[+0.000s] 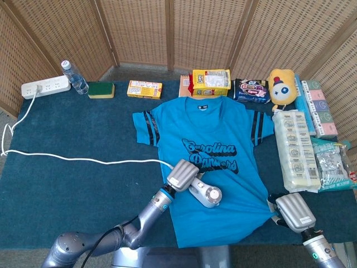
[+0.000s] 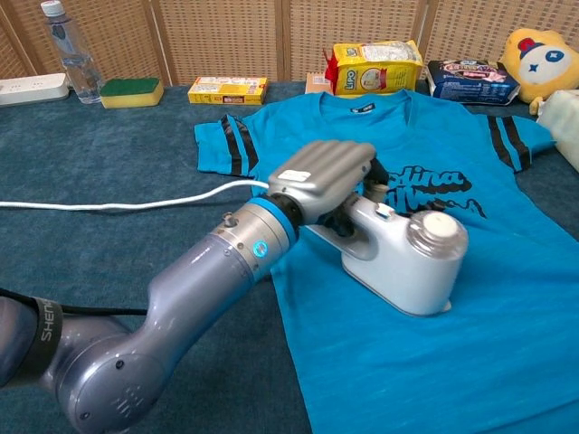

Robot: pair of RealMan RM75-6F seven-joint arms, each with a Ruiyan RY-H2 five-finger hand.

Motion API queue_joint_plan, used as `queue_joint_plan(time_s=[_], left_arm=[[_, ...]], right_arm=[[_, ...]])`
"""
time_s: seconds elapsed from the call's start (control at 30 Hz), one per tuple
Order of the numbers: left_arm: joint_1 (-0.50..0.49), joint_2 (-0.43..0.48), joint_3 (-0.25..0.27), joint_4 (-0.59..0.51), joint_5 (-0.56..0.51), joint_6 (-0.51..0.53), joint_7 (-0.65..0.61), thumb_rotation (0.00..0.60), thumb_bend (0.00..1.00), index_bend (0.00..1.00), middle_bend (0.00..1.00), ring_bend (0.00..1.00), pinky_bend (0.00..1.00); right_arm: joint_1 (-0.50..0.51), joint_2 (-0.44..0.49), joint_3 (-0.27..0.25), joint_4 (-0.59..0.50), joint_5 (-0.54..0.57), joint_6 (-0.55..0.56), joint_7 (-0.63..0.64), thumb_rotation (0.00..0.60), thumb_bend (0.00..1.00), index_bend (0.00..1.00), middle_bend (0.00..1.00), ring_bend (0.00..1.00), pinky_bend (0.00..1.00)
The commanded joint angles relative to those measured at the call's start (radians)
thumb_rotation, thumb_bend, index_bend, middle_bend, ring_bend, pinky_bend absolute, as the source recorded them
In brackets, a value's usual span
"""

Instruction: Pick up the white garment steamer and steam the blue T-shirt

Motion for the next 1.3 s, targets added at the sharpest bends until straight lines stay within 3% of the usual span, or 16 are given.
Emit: queue_joint_plan(time_s=[0.03,0.6,1.03,1.3], left_arm=[[0.007,0.009,-0.023,0.022,-0.014,0.005,-0.013,0.6,0.38,0.7,0.75,0.67,0.75],[0.048,0.108,-0.045,0.002,-0.033,0.021,-0.02,0.6,0.37,0.7,0.75,0.67,0.75],[0.055,0.108,-0.095,0.06,-0.098,0.012,-0.002,0.6,0.38,0.7,0.75,0.67,0.75],[0.05,0.101,-0.138,0.038,-0.149,0.018,0.053,0.6,0.38,0.7,0.75,0.67,0.75]], right_arm=[[0.001,-0.001,0.0,-0.002,0.001,-0.002,-0.003,0.6,0.42,0.66,0.58,0.63,0.79],[0.005,-0.002,0.003,-0.021,0.004,-0.013,-0.026,0.6,0.42,0.66,0.59,0.63,0.79],[0.005,0.001,0.005,-0.026,0.012,-0.018,-0.033,0.6,0.42,0.66,0.59,0.63,0.79],[0.002,0.004,0.004,-0.028,0.013,-0.014,-0.033,0.6,0.42,0.66,0.59,0.63,0.79]])
